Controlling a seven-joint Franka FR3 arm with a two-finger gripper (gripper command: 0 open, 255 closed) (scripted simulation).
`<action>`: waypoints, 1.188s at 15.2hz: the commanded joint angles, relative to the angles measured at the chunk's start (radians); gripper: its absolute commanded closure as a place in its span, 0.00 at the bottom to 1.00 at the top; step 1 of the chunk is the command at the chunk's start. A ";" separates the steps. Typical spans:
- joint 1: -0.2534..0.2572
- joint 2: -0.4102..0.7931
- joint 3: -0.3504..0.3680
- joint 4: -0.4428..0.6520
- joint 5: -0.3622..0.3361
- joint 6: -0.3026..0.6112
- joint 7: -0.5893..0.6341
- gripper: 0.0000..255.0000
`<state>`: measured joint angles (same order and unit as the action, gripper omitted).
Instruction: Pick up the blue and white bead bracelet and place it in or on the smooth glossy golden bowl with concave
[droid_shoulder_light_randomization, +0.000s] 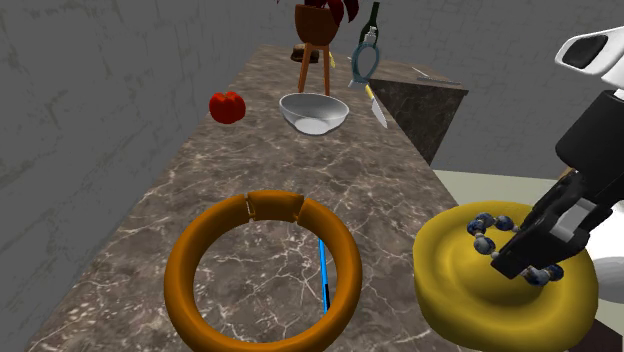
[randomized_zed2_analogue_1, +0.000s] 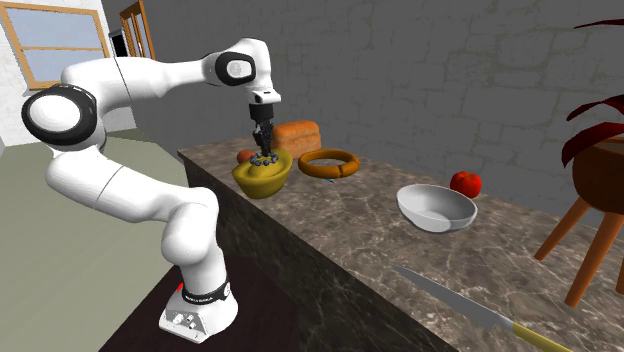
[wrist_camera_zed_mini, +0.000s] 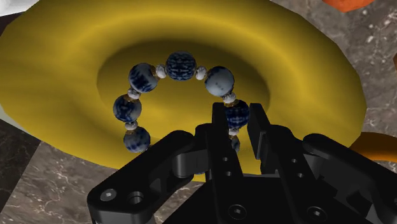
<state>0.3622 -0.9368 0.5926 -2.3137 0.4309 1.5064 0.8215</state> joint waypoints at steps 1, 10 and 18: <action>0.000 0.000 0.000 -0.001 0.000 0.001 0.000 1.00; -0.005 0.011 -0.009 0.037 -0.010 -0.026 0.003 0.00; -0.020 0.046 -0.032 0.147 -0.035 -0.102 0.015 0.00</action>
<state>0.3424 -0.8912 0.5603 -2.1677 0.3959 1.4048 0.8362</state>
